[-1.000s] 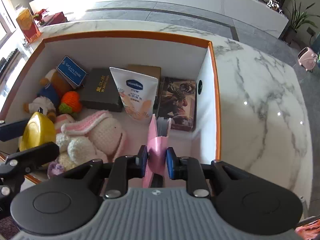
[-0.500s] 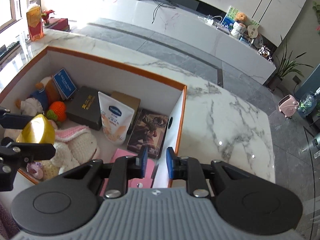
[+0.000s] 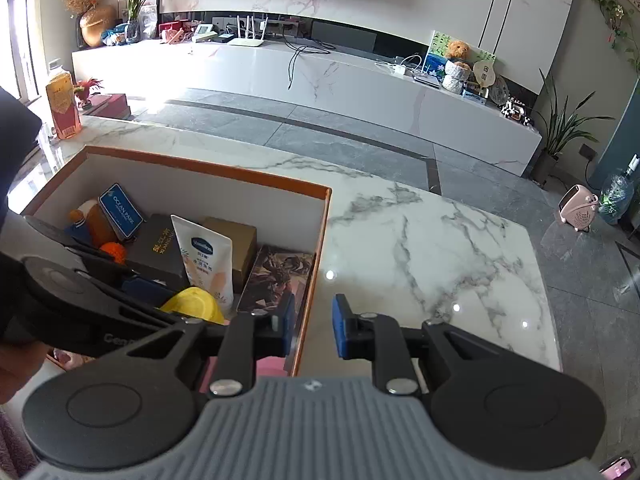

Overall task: Organize objects
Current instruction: 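Lower the pink wallet into the box and open the right tool, then lower the tape measure into the box and open the left tool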

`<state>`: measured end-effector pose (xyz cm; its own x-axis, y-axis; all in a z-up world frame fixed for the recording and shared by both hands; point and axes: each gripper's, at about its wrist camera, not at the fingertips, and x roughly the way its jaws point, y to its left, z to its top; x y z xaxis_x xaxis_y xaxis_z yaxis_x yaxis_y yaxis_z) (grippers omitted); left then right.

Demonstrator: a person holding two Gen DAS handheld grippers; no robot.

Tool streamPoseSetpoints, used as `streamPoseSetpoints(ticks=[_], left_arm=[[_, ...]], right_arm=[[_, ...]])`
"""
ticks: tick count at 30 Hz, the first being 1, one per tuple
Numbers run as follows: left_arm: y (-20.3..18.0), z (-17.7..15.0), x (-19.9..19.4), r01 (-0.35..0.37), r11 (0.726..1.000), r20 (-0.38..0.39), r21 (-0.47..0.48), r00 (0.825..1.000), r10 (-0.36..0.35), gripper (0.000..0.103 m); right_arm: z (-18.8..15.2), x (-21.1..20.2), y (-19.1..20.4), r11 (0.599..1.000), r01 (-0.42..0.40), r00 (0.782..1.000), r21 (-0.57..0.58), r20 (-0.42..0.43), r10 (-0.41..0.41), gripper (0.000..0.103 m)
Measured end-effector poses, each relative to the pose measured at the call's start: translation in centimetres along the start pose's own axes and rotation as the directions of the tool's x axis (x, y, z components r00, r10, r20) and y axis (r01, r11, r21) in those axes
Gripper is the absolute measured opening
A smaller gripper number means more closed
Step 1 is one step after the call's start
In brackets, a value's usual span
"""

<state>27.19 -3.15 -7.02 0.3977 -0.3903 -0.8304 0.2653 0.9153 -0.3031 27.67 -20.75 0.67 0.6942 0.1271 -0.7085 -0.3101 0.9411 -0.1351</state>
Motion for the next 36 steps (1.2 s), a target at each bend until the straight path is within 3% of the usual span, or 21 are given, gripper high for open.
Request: streamPoseSetpoints(ticks=[5,9,17,24,28,36], left_arm=[[-0.6,-0.6,0.8,-0.134,0.988,-0.016,0.077,0.991,0.135,0.057],[-1.6,-0.7,1.1,-0.214,0.961,-0.036,0.174,0.974,0.224,0.058],[-2.1,-0.8,1.7,-0.249,0.939,-0.075,0.24,0.959,0.273,0.06],[-2.7,-1.1,2.1,-0.306,0.902,-0.091,0.306,0.933,0.348,0.063],[-2.8,-1.5,1.6,-0.285,0.902,-0.083,0.324,0.941,0.327,0.066],[-2.1,-1.6,-2.4,-0.241,0.939,-0.003,0.247,0.968,0.249,0.067]], right_arm=[[-0.3,0.2,-0.2,1.0,-0.029,0.999,0.01,0.016,0.029,0.021],[-0.5,0.3,-0.3,0.999,-0.037,0.999,0.017,0.019,0.037,0.021],[-0.8,0.4,-0.2,0.999,-0.042,0.999,0.011,0.013,0.042,0.021],[-0.9,0.1,-0.2,0.999,-0.044,0.999,0.014,0.015,0.043,0.021],[-1.0,-0.4,-0.1,0.999,-0.045,0.999,0.017,0.018,0.045,0.021],[-1.2,-1.4,0.6,0.999,-0.052,0.999,0.008,0.014,0.052,0.021]])
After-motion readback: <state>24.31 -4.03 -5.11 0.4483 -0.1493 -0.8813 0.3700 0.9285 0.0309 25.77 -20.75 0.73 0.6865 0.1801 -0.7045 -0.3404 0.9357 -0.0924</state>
